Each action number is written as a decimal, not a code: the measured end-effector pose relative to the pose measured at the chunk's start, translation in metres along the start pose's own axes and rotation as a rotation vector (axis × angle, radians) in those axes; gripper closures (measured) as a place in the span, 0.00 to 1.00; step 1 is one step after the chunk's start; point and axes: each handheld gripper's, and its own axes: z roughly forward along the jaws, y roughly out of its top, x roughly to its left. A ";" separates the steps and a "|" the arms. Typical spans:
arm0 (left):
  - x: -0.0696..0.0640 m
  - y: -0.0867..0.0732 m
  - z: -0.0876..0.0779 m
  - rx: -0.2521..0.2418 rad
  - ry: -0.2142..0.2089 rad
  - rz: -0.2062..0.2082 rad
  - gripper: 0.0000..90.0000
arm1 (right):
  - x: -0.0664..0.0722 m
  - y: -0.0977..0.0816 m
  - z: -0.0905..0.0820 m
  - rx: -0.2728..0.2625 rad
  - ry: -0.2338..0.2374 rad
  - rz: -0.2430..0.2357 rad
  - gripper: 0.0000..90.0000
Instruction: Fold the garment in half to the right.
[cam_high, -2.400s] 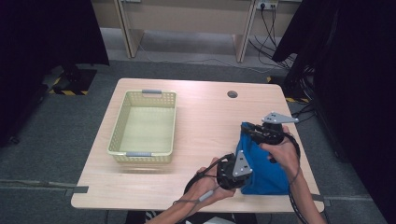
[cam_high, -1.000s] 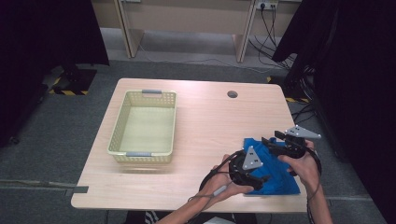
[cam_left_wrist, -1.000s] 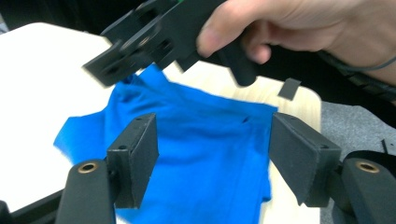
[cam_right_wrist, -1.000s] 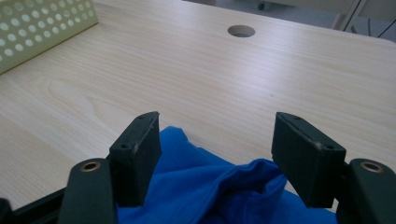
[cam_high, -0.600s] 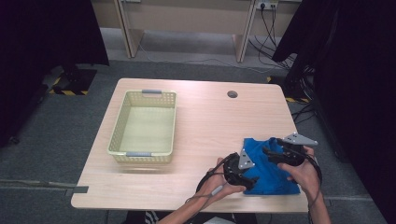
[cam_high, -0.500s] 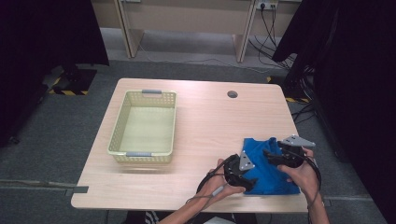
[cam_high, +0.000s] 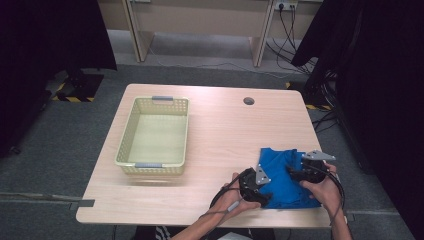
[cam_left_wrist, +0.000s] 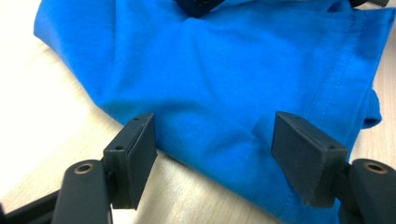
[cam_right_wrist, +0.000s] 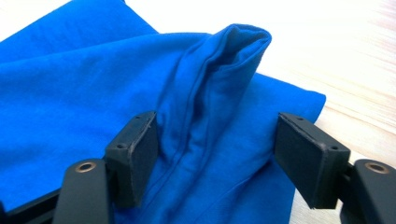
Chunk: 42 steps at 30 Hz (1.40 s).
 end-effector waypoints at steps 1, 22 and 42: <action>0.001 -0.001 -0.001 0.002 0.000 -0.002 0.34 | 0.002 0.000 0.000 -0.001 0.001 0.001 0.35; 0.030 -0.039 -0.047 0.007 0.048 -0.069 0.33 | 0.049 0.024 0.019 -0.002 0.085 -0.042 0.33; 0.041 -0.066 -0.080 0.013 0.090 -0.114 0.27 | 0.095 0.045 0.034 -0.010 0.158 -0.114 0.31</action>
